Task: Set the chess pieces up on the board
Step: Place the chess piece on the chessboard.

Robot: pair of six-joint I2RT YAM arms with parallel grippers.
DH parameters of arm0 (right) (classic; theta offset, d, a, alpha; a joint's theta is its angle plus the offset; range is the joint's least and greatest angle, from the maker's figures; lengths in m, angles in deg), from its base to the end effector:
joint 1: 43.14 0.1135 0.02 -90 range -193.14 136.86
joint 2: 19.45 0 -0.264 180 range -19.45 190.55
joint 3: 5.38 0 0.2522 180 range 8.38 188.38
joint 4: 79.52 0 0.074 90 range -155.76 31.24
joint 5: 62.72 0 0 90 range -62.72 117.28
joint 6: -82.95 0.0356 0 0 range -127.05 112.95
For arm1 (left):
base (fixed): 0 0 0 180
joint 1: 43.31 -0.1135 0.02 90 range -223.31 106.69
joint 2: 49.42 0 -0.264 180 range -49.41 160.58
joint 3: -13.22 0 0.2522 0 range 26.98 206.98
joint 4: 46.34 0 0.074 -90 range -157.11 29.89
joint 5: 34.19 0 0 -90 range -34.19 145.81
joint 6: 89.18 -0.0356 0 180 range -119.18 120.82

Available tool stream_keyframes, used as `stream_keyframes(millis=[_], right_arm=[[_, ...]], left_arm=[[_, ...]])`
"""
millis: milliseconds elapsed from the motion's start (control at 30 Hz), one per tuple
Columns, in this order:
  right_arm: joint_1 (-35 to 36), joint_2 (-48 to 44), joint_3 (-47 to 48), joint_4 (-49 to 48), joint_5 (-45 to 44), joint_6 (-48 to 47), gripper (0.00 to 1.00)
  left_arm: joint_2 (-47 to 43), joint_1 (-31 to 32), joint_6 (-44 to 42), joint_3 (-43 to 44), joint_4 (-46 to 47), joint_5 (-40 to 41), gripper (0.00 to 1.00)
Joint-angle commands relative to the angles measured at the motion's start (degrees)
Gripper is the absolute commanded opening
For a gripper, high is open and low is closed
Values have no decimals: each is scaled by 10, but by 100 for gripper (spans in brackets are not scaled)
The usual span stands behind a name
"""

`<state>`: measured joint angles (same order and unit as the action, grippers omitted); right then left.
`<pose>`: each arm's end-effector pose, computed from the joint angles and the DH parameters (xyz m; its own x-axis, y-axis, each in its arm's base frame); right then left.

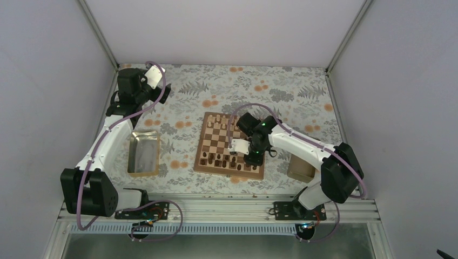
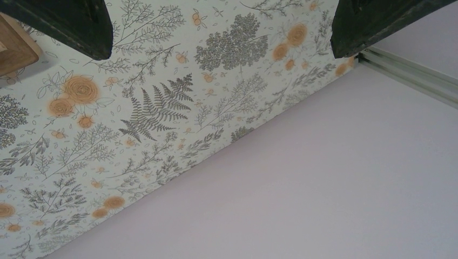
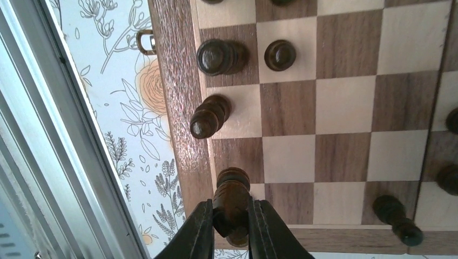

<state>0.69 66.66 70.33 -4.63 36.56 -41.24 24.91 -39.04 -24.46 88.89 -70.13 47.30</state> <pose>0.1829 0.1836 0.2226 -0.2053 -0.9658 -0.1582 -0.9773 0.1935 0.0868 0.3005 -0.0277 0.3319 -0.2547 0.4425 -0.8598 0.3525 0.8704 0.3436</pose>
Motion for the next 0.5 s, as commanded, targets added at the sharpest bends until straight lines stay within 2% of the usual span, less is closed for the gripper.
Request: stream_keyframes(millis=[0,467], right_arm=[[3,-9,-14,-5,-2,14,9],[4,20,-17,-23,4,7,11]], left_arm=[[-1,-2,-3,8,1,-12,100],[3,-2,-5,6,2,-9,100]])
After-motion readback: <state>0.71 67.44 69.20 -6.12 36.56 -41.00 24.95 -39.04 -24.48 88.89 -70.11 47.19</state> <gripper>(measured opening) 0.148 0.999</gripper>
